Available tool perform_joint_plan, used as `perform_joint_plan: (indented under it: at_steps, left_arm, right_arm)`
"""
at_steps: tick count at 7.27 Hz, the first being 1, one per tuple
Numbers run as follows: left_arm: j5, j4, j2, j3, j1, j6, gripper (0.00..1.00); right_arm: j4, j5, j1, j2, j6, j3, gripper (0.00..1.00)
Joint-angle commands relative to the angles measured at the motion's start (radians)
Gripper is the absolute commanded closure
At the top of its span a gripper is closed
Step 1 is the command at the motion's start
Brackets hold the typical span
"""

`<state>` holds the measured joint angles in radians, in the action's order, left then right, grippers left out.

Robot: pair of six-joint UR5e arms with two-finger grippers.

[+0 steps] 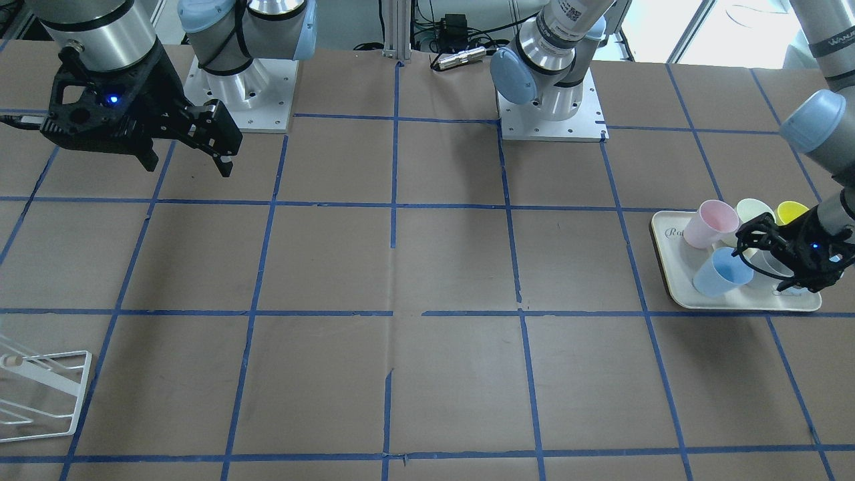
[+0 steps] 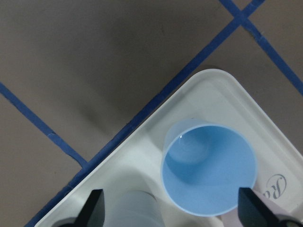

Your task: Transfer IKEA cup to right arm and place on rack

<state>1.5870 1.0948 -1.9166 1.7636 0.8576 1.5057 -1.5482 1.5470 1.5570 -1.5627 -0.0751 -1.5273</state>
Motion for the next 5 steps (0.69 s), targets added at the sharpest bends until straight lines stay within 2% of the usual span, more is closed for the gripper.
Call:
perform_joint_plan:
  at_steps: [1,2,3,4,5]
  left_arm:
    - [0.031,-0.004,-0.031,-0.003,0.0,0.005,0.03]
    - [0.033,0.003,-0.038,-0.003,0.001,0.005,0.1]
    - [0.034,0.008,-0.038,-0.003,0.003,0.005,0.1]
    - [0.036,0.011,-0.038,-0.001,0.005,0.004,0.25]
    - [0.036,0.016,-0.038,-0.001,0.006,0.004,0.46]
  right_arm:
    - [-0.001,-0.001,0.0,0.0,0.0,-0.001,0.0]
    - [0.0,-0.001,0.0,0.001,0.0,-0.001,0.0]
    - [-0.001,-0.001,0.0,0.0,0.0,-0.001,0.0]
    - [0.0,0.001,0.0,0.001,0.001,-0.001,0.0]
    - [-0.001,-0.001,0.0,0.001,0.0,-0.001,0.0]
